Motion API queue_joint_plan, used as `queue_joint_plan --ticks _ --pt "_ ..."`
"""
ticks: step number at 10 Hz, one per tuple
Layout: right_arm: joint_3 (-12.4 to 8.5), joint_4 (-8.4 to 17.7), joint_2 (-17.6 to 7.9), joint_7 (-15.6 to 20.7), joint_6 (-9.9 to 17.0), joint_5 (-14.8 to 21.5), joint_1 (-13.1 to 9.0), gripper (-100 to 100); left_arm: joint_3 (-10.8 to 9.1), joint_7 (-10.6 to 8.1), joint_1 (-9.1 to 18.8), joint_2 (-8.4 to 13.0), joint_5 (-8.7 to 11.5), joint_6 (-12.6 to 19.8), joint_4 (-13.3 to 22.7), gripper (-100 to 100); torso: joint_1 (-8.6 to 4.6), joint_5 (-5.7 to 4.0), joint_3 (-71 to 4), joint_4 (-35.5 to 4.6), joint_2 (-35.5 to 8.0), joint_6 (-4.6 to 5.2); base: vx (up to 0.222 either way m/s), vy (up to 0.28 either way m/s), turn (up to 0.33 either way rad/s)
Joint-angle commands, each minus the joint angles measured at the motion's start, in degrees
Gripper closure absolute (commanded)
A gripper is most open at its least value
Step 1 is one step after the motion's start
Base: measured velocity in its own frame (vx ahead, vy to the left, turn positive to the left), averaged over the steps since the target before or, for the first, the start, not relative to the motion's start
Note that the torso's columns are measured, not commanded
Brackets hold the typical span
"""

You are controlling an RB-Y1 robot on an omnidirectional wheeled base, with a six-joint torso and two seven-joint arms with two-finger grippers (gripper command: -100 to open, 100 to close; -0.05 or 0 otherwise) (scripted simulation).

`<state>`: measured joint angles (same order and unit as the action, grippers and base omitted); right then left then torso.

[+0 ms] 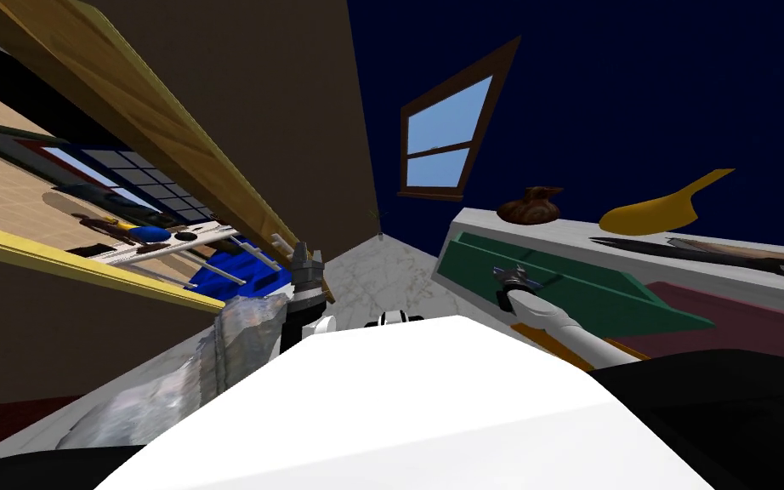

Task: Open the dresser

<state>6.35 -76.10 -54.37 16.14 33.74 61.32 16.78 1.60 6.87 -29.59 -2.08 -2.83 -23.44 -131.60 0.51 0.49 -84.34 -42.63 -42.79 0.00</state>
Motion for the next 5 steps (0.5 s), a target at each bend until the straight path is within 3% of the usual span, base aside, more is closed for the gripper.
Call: queue_joint_plan --ticks 1,5 --pt "0.2 0.1 0.2 0.0 -0.1 0.0 0.1 0 0.00 0.00 0.0 0.0 0.0 0.0 0.0 0 -0.10 -0.08 0.0 0.1 0.1 0.01 0.000 0.000 0.000" --pt "0.6 0.2 0.6 0.1 -0.3 -0.1 0.4 0 0.00 0.00 0.0 0.0 0.0 0.0 0.0 0 -0.34 -0.29 -0.2 0.2 0.4 0.01 0.000 0.000 0.000"
